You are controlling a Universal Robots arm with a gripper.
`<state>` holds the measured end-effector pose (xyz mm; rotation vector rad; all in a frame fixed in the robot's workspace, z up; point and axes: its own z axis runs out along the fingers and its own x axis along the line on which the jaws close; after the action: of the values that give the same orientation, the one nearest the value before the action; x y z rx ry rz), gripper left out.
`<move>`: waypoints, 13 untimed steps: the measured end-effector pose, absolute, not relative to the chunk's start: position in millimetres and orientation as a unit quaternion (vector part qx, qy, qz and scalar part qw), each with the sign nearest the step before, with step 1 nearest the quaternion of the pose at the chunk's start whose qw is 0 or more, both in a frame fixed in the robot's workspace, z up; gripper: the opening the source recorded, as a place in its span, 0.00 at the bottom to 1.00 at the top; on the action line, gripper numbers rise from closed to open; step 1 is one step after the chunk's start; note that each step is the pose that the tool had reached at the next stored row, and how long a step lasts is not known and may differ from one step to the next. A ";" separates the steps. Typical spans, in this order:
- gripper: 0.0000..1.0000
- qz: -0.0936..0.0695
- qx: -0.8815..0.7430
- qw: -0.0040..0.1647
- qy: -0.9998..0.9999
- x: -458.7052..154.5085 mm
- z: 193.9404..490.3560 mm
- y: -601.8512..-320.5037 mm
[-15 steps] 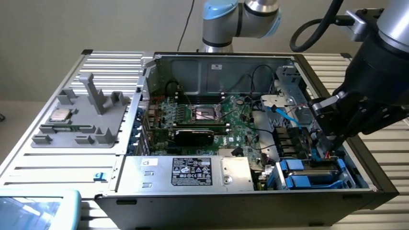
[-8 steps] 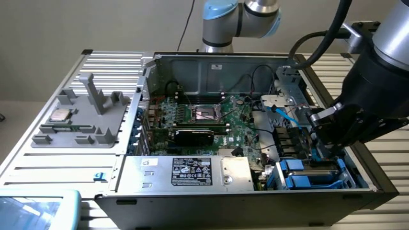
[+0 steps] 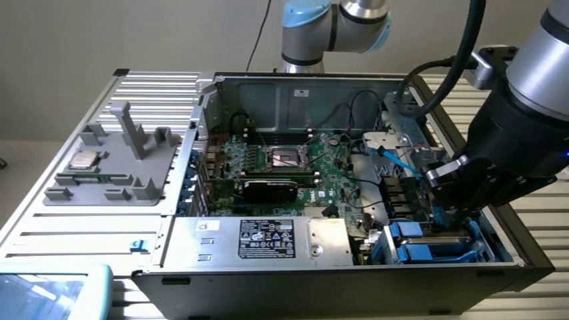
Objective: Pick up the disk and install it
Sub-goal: 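Insert the second disk wire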
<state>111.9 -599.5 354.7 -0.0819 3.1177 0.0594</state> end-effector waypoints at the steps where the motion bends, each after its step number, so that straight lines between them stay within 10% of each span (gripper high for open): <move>1: 0.11 0.019 -0.027 0.011 0.999 111.9 352.9 -599.5; 13: 0.11 0.019 -0.039 0.010 0.999 112.1 334.0 -599.5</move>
<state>112.1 -599.5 334.0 -0.1203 3.1188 0.0581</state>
